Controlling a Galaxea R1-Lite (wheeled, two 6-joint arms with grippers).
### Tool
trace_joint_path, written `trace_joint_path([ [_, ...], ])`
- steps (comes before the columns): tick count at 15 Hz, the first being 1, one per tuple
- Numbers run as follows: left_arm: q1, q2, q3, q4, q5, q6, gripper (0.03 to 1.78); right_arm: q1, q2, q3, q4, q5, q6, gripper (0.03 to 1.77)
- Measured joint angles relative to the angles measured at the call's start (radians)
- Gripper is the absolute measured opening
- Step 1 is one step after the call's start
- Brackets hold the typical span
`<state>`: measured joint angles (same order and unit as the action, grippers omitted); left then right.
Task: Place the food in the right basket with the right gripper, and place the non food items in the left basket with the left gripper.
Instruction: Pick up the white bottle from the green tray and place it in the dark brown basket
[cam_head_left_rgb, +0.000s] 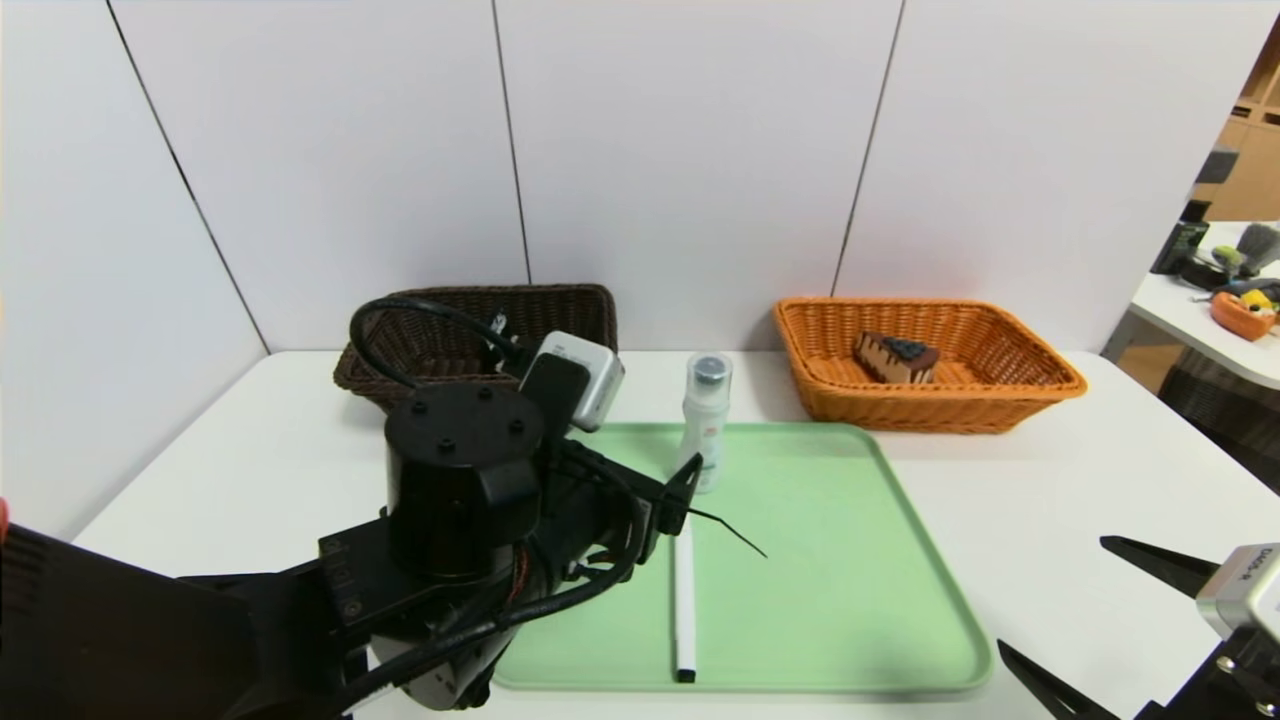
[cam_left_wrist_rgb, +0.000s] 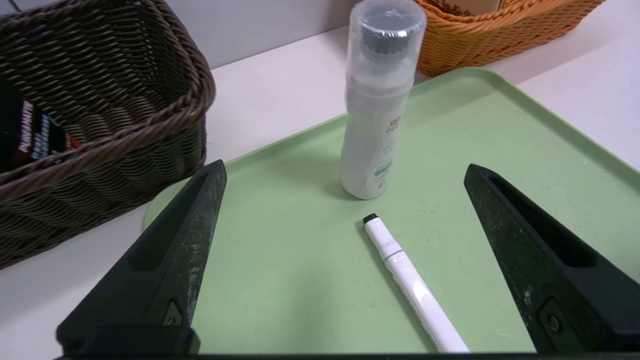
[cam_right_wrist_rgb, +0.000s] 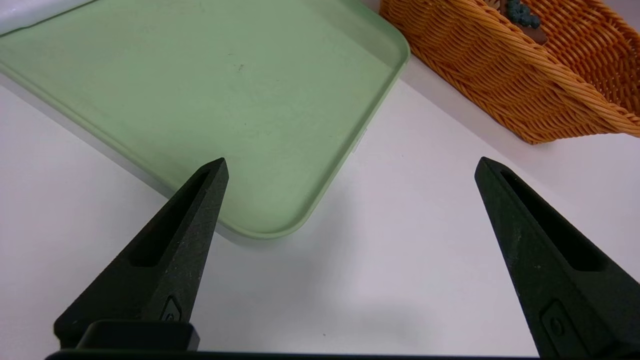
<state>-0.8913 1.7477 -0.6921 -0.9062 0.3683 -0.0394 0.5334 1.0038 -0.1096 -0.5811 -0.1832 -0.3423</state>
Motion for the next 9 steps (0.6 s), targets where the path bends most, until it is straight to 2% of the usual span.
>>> trace_joint_path([
  [9, -0.018, 0.140, -0.020, -0.104, 0.011, 0.003, 1.69, 0.000, -0.015, -0.004, 0.000, -0.005, 0.000, 1.70],
])
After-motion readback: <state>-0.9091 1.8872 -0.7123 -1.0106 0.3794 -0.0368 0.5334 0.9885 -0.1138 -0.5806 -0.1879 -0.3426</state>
